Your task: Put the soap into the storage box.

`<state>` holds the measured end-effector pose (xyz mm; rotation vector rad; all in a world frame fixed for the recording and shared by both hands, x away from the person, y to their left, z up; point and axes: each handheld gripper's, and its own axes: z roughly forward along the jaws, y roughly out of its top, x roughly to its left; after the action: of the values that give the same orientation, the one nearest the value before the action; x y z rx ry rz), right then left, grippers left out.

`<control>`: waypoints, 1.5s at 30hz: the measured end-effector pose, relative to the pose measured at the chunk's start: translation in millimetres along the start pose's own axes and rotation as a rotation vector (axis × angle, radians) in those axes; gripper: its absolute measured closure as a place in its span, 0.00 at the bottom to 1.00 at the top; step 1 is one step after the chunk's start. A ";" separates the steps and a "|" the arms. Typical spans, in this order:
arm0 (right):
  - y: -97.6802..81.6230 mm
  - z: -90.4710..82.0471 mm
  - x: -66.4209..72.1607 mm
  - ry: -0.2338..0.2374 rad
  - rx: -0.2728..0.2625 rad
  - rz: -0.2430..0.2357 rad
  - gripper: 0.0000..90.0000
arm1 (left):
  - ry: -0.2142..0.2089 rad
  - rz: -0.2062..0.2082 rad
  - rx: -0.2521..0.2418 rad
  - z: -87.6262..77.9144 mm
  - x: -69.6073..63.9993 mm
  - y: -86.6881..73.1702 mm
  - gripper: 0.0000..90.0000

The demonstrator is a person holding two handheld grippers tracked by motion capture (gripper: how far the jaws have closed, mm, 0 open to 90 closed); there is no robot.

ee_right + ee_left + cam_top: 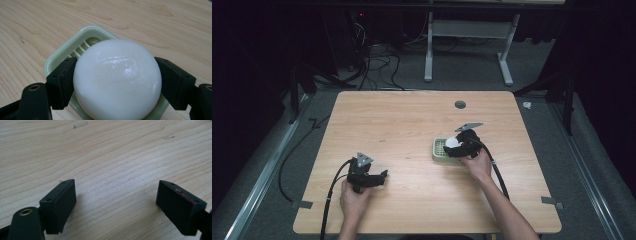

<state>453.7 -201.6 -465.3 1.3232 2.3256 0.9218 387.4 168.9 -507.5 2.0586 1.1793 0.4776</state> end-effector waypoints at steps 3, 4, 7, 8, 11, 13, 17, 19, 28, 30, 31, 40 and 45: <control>-0.6 1.8 -1.2 0.000 0.003 0.001 0.26 | 0.000 0.000 0.000 0.0 0.0 0.0 0.19; -0.8 2.2 -1.2 -0.001 0.010 0.004 0.26 | 0.000 0.000 0.000 0.0 0.0 0.0 0.19; -1.6 4.1 -1.7 0.002 0.017 0.005 0.26 | 0.000 0.000 0.000 0.0 0.0 0.0 0.19; -1.9 4.7 -1.9 0.001 0.022 0.006 0.26 | 0.000 0.000 0.000 0.0 0.0 0.0 0.19; -1.2 2.4 -3.3 0.006 -0.002 0.018 0.26 | 0.000 0.000 0.000 0.0 0.0 0.0 0.19; 0.4 -1.7 -3.7 0.008 -0.022 0.019 0.26 | 0.000 0.000 0.000 0.0 0.0 0.0 0.19; 2.0 -11.0 -5.2 0.015 -0.063 0.016 0.26 | 0.001 -0.001 -0.002 0.1 -0.1 -0.1 0.19; 1.7 -15.2 -5.9 0.020 -0.075 0.023 0.26 | 0.001 -0.001 -0.002 0.1 -0.1 -0.1 0.19; 0.4 -32.3 -13.1 0.026 -0.126 0.050 0.27 | 0.001 -0.003 -0.002 0.2 -0.4 -0.1 0.19; 0.6 -36.0 -14.0 0.027 -0.137 0.052 0.27 | 0.001 -0.002 -0.001 0.2 -0.5 -0.1 0.19; 0.7 -37.9 -14.7 0.027 -0.140 0.050 0.27 | 0.001 -0.002 -0.001 0.2 -0.5 -0.1 0.19; -1.2 -54.1 -20.0 0.030 -0.181 0.071 0.27 | 0.002 -0.002 -0.001 0.2 -0.5 -0.1 0.19; -4.3 -61.2 -23.2 0.029 -0.195 0.084 0.28 | 0.002 -0.001 -0.001 0.2 -0.5 0.0 0.19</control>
<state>429.5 -246.1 -423.7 1.3424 2.1511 1.1686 387.3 168.4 -507.6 2.0572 1.1808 0.4805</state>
